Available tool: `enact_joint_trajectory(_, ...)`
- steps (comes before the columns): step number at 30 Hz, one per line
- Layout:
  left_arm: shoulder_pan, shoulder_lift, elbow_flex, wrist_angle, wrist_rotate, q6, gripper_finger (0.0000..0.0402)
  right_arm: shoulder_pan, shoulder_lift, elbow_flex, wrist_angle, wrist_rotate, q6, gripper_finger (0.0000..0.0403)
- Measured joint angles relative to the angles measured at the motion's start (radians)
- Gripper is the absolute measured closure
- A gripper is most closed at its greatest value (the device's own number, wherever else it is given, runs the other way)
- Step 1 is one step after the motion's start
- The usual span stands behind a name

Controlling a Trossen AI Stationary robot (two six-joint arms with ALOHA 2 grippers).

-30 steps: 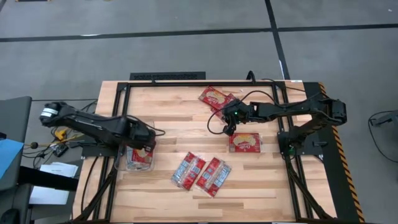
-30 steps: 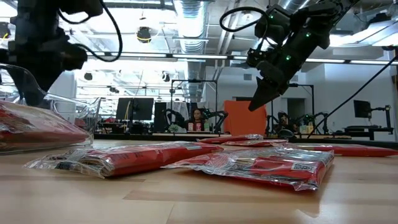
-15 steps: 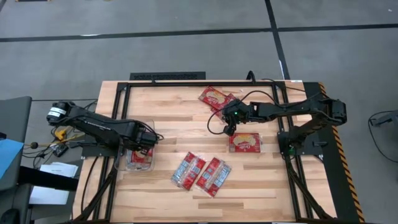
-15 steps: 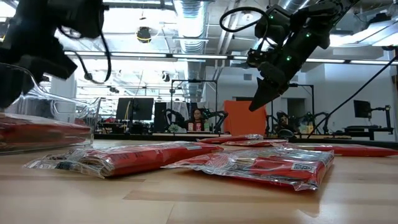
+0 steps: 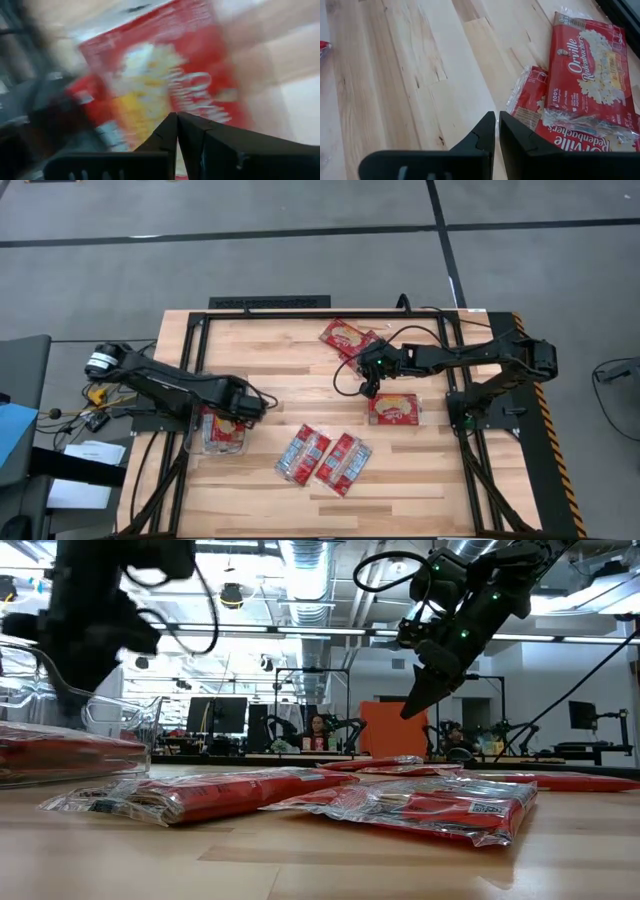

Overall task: Sort popcorn bags into baskets
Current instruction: Put the red popcorn bag into the transparent bin

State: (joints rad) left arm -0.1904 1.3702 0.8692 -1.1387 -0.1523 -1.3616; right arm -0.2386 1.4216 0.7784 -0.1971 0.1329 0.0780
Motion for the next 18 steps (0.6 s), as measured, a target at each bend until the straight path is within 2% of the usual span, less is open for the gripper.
enact_joint_trajectory(5, -0.007, 0.08, 0.0, -0.067, 0.016, 0.018, 0.0401, 0.0, 0.0, 0.0, -0.01, 0.0, 0.0, 0.0353)
enact_joint_trajectory(10, -0.013, 0.084, -0.045, 0.044, 0.056, 0.004, 0.0401, 0.0, 0.0, 0.0, -0.014, 0.0, 0.0, 0.0353)
enact_joint_trajectory(15, -0.029, 0.071, -0.103, 0.004, 0.095, -0.038, 0.0401, 0.0, 0.0, 0.0, -0.012, 0.0, -0.008, 0.0353)
enact_joint_trajectory(18, -0.033, 0.072, -0.109, -0.096, 0.153, -0.075, 0.0401, 0.0, 0.0, 0.0, -0.013, -0.001, -0.023, 0.0353)
